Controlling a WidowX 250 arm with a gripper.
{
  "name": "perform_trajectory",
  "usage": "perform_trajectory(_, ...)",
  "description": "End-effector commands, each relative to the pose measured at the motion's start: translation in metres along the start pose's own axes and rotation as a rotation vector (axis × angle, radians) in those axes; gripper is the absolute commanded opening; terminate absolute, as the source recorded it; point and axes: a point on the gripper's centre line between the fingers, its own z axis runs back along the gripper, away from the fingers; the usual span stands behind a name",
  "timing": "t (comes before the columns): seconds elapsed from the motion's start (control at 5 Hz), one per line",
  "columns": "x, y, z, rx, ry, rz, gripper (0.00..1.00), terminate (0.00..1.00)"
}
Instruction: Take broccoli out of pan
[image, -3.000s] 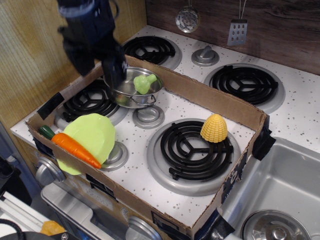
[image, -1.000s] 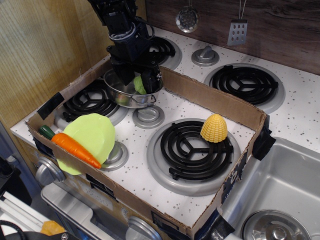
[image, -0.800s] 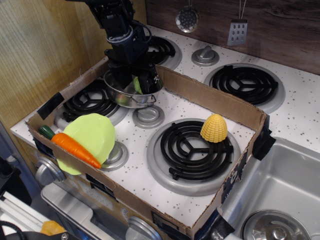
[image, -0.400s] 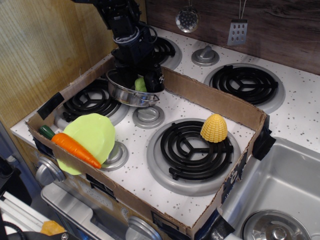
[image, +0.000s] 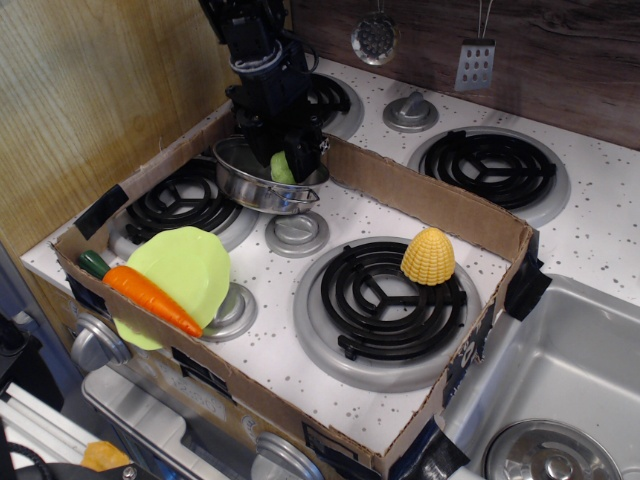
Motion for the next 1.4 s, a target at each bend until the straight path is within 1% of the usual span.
perform_trajectory(0.0, 0.007, 0.002, 0.052, 0.101, -0.043, -0.012, 0.00, 0.00)
perform_trajectory(0.2, -0.016, -0.006, 0.077, 0.172, -0.033, 0.015, 0.00, 0.00)
perform_trajectory(0.4, -0.033, -0.032, 0.094, 0.207, 0.002, 0.085, 0.00, 0.00)
perform_trajectory(0.6, -0.056, -0.065, 0.081, 0.188, -0.014, 0.201, 0.00, 0.00)
perform_trajectory(0.8, -0.069, -0.080, 0.064, 0.113, -0.019, 0.284, 0.00, 0.00)
perform_trajectory(1.2, -0.089, -0.107, 0.038, 0.091, -0.078, 0.399, 0.00, 0.00)
